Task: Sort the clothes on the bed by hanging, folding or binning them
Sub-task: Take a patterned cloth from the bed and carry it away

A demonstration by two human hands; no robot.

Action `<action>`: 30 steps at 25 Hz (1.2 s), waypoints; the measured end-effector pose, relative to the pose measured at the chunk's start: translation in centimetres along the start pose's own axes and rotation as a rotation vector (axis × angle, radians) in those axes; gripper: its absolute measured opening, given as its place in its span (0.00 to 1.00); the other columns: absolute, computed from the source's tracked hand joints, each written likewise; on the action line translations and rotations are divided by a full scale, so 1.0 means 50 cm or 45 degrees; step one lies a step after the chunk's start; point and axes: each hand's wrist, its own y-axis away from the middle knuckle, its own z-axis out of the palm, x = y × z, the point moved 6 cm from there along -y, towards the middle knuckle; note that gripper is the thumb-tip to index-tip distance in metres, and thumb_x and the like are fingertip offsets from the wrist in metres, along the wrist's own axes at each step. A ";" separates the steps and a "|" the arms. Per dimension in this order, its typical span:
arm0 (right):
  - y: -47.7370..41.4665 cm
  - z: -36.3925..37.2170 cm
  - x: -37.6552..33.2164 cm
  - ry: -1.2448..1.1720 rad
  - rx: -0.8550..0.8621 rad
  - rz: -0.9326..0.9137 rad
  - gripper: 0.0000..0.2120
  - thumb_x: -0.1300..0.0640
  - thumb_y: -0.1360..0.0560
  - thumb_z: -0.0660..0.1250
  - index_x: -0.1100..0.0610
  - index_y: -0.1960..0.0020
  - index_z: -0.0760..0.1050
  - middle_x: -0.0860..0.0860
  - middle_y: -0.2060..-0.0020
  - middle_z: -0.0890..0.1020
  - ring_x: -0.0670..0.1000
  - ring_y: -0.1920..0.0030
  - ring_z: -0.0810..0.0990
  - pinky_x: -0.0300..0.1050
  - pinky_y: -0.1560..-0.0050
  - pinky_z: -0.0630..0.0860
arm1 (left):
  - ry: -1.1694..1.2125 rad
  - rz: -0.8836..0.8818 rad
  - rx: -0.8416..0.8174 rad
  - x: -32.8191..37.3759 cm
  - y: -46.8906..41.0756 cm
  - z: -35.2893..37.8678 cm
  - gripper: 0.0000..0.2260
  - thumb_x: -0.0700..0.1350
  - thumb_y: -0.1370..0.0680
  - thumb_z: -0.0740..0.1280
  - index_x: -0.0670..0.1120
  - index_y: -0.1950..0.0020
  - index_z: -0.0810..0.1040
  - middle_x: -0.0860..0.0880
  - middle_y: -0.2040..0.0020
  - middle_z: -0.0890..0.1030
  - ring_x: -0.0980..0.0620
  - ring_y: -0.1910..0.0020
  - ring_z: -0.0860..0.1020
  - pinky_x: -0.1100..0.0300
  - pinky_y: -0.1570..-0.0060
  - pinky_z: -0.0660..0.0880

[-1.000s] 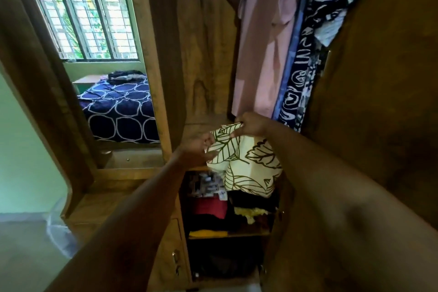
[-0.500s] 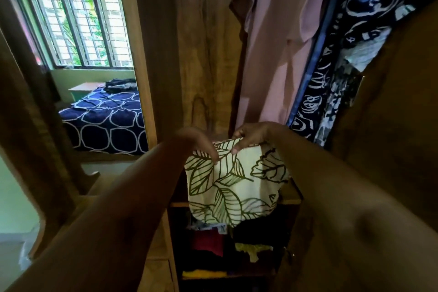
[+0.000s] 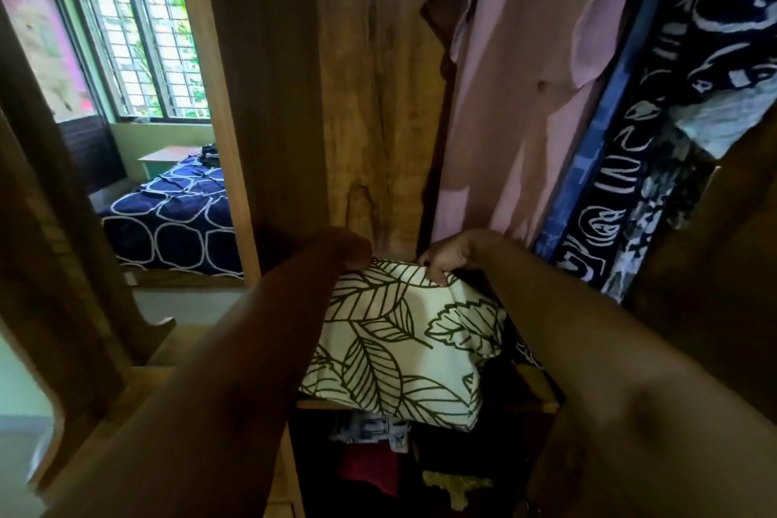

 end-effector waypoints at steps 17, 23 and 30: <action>-0.010 0.215 0.015 0.242 1.358 -0.107 0.11 0.58 0.31 0.64 0.60 0.51 0.79 0.60 0.51 0.77 0.63 0.52 0.76 0.50 0.55 0.74 | 0.428 0.145 0.596 0.019 0.105 0.232 0.23 0.51 0.20 0.52 0.46 0.28 0.68 0.45 0.27 0.67 0.45 0.26 0.63 0.49 0.27 0.57; 0.054 0.396 -0.004 0.208 1.193 -0.001 0.24 0.44 0.22 0.51 0.52 0.31 0.68 0.54 0.37 0.75 0.56 0.35 0.71 0.52 0.36 0.64 | 0.233 0.221 0.474 0.019 0.154 0.307 0.18 0.53 0.20 0.57 0.50 0.33 0.73 0.50 0.34 0.74 0.46 0.33 0.69 0.51 0.34 0.66; 0.050 0.438 0.028 0.345 0.957 0.145 0.28 0.39 0.20 0.40 0.46 0.22 0.47 0.47 0.22 0.49 0.49 0.23 0.43 0.55 0.26 0.37 | 0.227 0.267 0.610 0.065 0.237 0.325 0.28 0.60 0.22 0.46 0.51 0.26 0.65 0.51 0.29 0.71 0.49 0.31 0.70 0.43 0.30 0.60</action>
